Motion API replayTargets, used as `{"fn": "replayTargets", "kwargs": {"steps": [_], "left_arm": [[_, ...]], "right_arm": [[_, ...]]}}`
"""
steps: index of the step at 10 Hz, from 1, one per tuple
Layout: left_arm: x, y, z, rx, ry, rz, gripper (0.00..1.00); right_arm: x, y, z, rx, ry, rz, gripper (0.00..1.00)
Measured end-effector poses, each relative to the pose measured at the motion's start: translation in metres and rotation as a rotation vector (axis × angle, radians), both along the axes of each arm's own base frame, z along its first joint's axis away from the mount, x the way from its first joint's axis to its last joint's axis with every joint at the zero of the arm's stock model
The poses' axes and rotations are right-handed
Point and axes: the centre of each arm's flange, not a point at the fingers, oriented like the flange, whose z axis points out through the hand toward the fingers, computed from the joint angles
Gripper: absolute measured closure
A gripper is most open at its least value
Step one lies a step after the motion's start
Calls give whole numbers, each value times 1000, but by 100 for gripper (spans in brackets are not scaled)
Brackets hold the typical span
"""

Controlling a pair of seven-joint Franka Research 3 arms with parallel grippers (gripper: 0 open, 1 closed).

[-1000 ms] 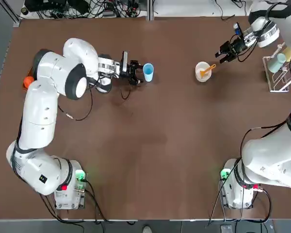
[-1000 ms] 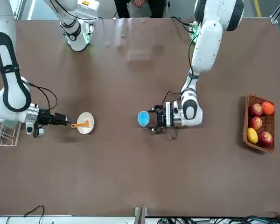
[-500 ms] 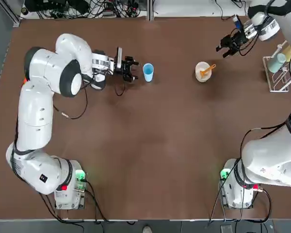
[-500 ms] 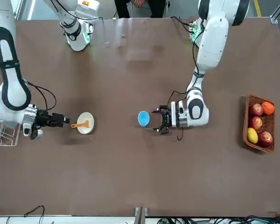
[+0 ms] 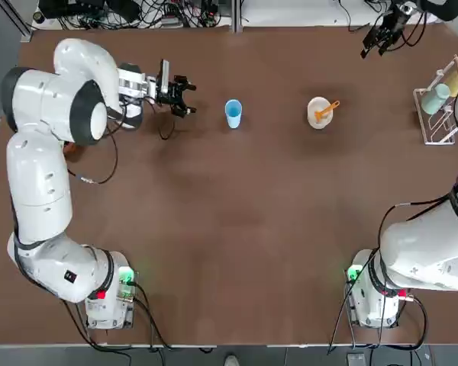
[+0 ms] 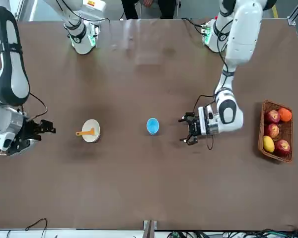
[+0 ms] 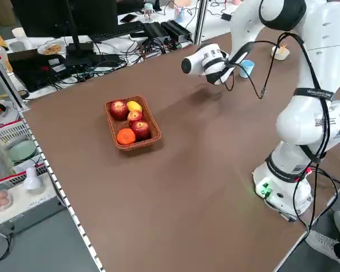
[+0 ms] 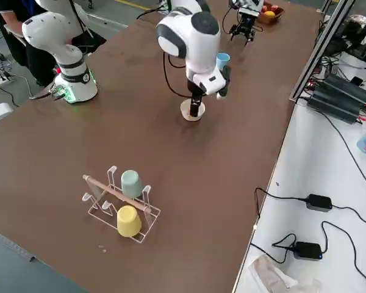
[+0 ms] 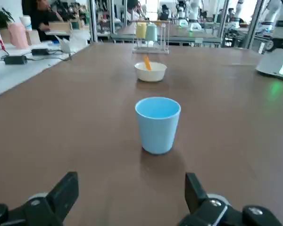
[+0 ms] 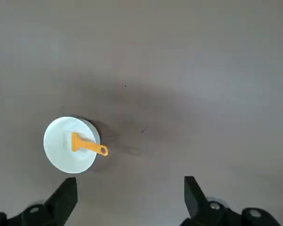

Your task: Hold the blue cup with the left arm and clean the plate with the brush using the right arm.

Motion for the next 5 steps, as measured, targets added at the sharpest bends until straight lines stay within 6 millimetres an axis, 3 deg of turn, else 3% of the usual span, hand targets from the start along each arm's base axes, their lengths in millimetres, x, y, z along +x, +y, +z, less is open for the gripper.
{"fn": "replayTargets", "kwargs": {"steps": [2,5], "left_arm": [[7,32,37,109,98,-27,0],[19,79,110,355,251,61,0]], "right_arm": [[6,18,12,-25,-14,-26,0],[6,16,14,-28,0,-51,0]]}}
